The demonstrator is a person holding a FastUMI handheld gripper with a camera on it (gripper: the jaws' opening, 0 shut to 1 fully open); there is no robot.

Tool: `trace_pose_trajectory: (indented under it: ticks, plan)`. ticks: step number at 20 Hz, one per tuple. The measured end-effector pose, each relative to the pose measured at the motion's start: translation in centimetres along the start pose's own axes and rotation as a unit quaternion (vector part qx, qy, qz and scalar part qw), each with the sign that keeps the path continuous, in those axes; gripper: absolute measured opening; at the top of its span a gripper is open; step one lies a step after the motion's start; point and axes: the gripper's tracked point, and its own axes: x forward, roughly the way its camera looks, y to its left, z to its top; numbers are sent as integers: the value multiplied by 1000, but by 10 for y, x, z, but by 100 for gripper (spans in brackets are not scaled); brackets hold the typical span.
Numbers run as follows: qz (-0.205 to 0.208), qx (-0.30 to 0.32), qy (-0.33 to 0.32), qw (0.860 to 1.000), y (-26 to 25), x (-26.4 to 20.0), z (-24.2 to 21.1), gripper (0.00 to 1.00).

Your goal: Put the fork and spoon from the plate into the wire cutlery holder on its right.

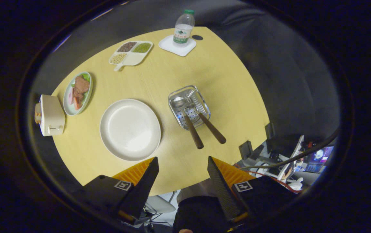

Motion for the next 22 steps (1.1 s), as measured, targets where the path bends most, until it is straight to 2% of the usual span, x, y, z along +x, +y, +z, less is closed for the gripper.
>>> trace_pose_trajectory:
  ticks: [4,6,8,11,14,17,20,22]
  plan:
    - [-39,-45,-99,993,-13,0,-3,98]
    - [-26,-46,-167,985,-9,0,5,98]
    - [6,-37,-244,969,1,-9,17,98]
    - [66,-12,-346,936,17,-29,28,98]
    - [133,21,-438,889,35,-54,33,97]
    - [161,7,-499,851,42,-66,25,96]
    - [172,-20,-544,821,51,-87,17,96]
    - [200,-23,-578,791,62,-110,13,96]
